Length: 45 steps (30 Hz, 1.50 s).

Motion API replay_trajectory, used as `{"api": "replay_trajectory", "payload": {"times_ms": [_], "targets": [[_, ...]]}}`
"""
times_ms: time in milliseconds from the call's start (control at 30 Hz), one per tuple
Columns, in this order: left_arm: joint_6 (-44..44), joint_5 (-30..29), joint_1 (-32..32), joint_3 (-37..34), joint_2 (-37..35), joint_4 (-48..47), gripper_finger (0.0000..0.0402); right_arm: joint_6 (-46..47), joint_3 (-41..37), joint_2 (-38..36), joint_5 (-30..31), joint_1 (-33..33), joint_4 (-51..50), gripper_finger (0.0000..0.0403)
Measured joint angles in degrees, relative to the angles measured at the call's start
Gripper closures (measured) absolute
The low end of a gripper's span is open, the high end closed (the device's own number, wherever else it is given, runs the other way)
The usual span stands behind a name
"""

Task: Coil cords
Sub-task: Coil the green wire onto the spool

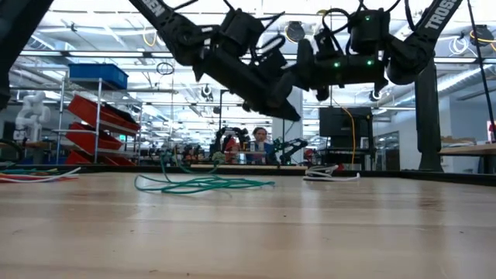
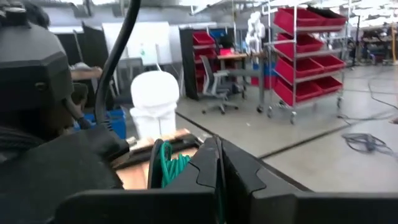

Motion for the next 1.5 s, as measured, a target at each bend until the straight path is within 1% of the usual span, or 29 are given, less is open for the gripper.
{"api": "replay_trajectory", "payload": {"times_ms": [200, 433, 667, 867, 1033, 1333, 1500], "targets": [[2.8, -5.2, -1.2, 0.0, -3.3, -3.0, 0.0401, 1.8, 0.0, 0.0, -1.2, 0.0, 3.3, 0.0403], [5.2, -8.3, -2.1, 0.0, -7.1, -4.8, 0.0401, 0.4, 0.0, 0.0, -1.1, 0.1, 3.4, 0.0403], [5.1, -8.4, -2.1, 1.1, -9.1, -8.9, 0.0401, -2.0, 0.1, 0.0, -0.9, 0.1, 2.3, 0.0403], [5.2, -8.7, -2.7, 3.7, -9.3, -13.5, 0.0401, -4.1, 0.0, 0.1, 0.2, 0.2, -0.2, 0.0403], [6.1, -8.7, -2.7, 4.1, -9.7, -16.5, 0.0401, -6.0, 0.0, 0.1, 0.6, 0.2, -2.9, 0.0403], [7.1, -8.8, -1.5, 4.1, -13.5, -22.2, 0.0401, -9.6, -0.1, 0.1, 1.6, 0.0, -5.9, 0.0403], [8.3, -8.8, 0.4, 4.0, -15.1, -27.0, 0.0401, -10.1, -0.1, 0.1, 0.1, -0.3, -6.2, 0.0403]]}}
